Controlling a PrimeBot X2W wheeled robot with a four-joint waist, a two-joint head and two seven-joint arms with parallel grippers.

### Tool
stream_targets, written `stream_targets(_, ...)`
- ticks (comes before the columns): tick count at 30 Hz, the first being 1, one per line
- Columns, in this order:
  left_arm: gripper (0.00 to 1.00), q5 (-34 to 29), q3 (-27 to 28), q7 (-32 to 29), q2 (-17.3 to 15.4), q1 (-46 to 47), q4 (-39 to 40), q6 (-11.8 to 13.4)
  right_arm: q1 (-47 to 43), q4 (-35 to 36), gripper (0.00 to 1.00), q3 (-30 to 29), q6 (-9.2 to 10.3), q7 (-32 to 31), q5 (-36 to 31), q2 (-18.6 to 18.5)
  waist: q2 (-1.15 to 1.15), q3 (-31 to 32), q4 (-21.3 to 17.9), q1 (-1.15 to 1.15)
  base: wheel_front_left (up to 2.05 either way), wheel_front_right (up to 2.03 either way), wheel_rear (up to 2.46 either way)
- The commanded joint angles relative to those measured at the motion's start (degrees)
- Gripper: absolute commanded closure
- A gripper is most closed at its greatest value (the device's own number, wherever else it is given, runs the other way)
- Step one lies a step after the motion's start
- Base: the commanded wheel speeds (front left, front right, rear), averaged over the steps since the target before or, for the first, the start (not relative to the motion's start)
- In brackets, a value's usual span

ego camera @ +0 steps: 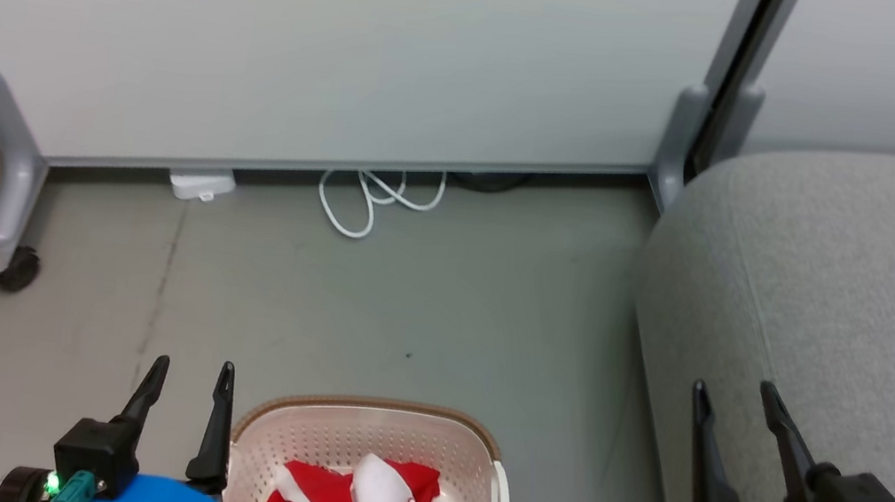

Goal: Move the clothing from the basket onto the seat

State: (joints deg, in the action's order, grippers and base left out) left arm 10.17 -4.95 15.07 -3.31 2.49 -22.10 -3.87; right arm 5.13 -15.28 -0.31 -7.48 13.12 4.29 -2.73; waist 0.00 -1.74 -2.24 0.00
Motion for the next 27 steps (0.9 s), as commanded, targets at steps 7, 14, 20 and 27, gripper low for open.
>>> stream_targets(7,0.00,0.5,-0.1,-0.1,-2.2,5.9,-8.5,-1.0,5.0,2.6,0.00,3.7,-0.03,0.8,2.7,-0.3,0.00,-9.6,-7.4,0.00,0.00,0.00,0.00)
stream_targets(14,0.00,-0.4,-1.0,-1.3,-4.8,13.5,-16.7,-1.6,9.1,5.4,0.00,5.2,-0.03,1.8,5.3,-0.2,0.00,-20.8,-13.2,0.00,0.00,0.00,0.00)
stream_targets(20,0.00,0.0,-1.1,-3.1,-6.3,20.5,-23.4,-1.7,12.2,7.9,0.00,5.4,-0.03,2.1,7.4,-0.2,0.00,-30.2,-16.0,0.00,0.00,0.00,0.00)
stream_targets(27,0.00,-0.6,-1.9,-5.2,-7.9,26.9,-29.9,-1.1,14.6,11.5,0.00,7.1,-0.03,2.1,10.2,-0.2,0.00,-38.6,-18.0,0.00,0.00,0.00,0.00)
